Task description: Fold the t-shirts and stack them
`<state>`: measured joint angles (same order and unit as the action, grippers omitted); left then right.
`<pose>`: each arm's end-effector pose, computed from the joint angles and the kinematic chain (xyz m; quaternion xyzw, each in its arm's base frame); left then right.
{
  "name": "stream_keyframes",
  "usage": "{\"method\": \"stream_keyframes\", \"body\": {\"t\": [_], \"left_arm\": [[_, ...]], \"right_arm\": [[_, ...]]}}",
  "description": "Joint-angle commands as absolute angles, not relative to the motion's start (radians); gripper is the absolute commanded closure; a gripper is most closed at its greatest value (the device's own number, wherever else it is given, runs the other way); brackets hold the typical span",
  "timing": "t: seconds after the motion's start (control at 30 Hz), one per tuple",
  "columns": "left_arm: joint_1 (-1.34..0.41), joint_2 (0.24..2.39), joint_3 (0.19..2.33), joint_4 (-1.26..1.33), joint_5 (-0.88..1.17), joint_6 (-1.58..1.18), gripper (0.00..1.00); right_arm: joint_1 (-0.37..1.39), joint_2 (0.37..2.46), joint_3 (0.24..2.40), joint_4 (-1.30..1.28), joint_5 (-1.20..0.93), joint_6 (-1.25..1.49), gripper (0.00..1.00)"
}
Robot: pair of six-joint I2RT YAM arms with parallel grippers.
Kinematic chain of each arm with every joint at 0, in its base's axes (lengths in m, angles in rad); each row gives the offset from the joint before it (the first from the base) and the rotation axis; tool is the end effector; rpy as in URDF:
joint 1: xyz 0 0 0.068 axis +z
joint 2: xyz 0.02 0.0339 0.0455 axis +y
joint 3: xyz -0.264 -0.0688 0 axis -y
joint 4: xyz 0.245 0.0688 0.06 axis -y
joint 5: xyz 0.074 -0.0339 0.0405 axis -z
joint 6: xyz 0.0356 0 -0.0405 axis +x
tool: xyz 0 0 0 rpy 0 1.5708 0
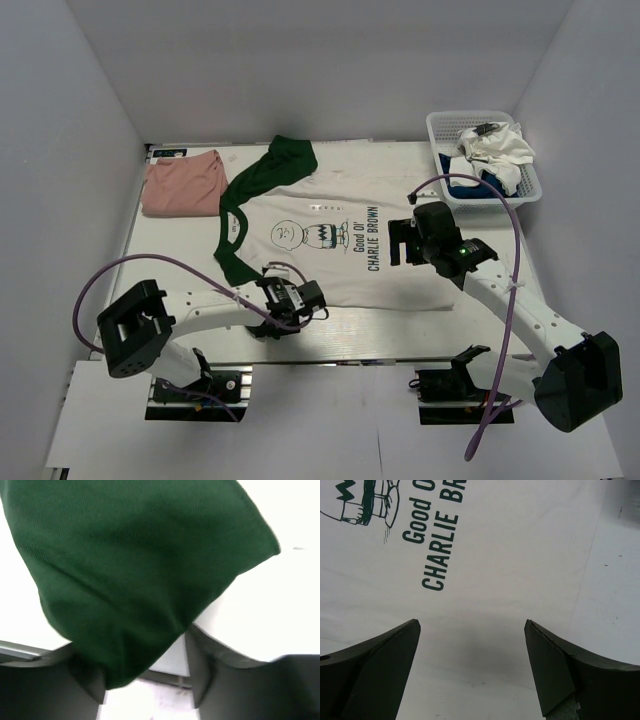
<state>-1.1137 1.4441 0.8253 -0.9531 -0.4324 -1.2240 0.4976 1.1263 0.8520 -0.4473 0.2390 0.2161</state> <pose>0.1109 -0.1916 0.1758 -0.0537 0.9752 0.0844 0.1972 0.2150 0.1072 0.2715 -0.0783 0.9026 0.0411 0.4212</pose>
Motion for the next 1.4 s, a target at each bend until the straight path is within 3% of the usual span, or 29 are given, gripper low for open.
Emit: {"method": "stream_keyframes", "body": {"t": [0.0, 0.03, 0.07, 0.13, 0.2, 0.37, 0.57, 0.7, 0.8, 0.83, 0.9, 0.93, 1.03, 1.2, 1.37], "left_arm": [[-1.098, 1.433, 0.831, -0.900, -0.479, -1.221, 0.40], [-1.098, 1.433, 0.831, -0.900, -0.479, -1.221, 0.46], [-1.089, 1.413, 0.831, -0.900, -0.479, -1.221, 0.61], [-1.089, 1.398, 0.831, -0.891, -0.469, -1.221, 0.74], [-1.089, 1.385, 0.856, -0.913, -0.469, -1.221, 1.00], [-1.080, 1.367, 0.962, -0.988, -0.408, -1.120, 1.00], [-1.080, 1.367, 1.181, -1.175, -0.163, -0.895, 1.00], [-1.059, 1.463, 1.296, -1.232, -0.228, -0.839, 0.87], [-0.999, 1.532, 1.350, -1.151, -0.372, -0.779, 0.84], [-0.974, 1.558, 1.373, -1.126, -0.435, -0.766, 0.70], [-0.878, 1.633, 1.445, -1.028, -0.471, -0.698, 0.60], [-0.839, 1.655, 1.472, -0.984, -0.451, -0.669, 0.34], [-0.717, 1.736, 1.592, -0.855, -0.367, -0.559, 0.02], [-0.632, 1.842, 1.726, -0.956, -0.327, -0.549, 0.01], [-0.620, 1.535, 1.400, -0.804, -0.238, -0.558, 0.01]], "right_arm": [[0.496, 1.114, 0.845, -0.446, 0.275, 0.204, 0.10], [0.497, 1.114, 0.845, -0.449, 0.273, 0.204, 0.10], [0.499, 1.117, 0.844, -0.448, 0.275, 0.204, 0.10], [0.497, 1.117, 0.842, -0.448, 0.272, 0.207, 0.10], [0.497, 1.120, 0.842, -0.445, 0.268, 0.206, 0.10], [0.499, 1.120, 0.847, -0.457, 0.259, 0.206, 0.10], [0.499, 1.130, 0.871, -0.502, 0.253, 0.204, 0.10], [0.496, 1.164, 0.884, -0.535, 0.244, 0.212, 0.10], [0.496, 1.183, 0.870, -0.526, 0.235, 0.219, 0.10], [0.499, 1.187, 0.873, -0.523, 0.232, 0.221, 0.10], [0.499, 1.196, 0.885, -0.522, 0.212, 0.219, 0.10], [0.499, 1.200, 0.887, -0.517, 0.204, 0.219, 0.10], [0.500, 1.212, 0.900, -0.512, 0.169, 0.212, 0.10], [0.505, 1.194, 0.901, -0.528, 0.106, 0.218, 0.10], [0.514, 1.134, 0.867, -0.480, 0.017, 0.201, 0.10]]}}
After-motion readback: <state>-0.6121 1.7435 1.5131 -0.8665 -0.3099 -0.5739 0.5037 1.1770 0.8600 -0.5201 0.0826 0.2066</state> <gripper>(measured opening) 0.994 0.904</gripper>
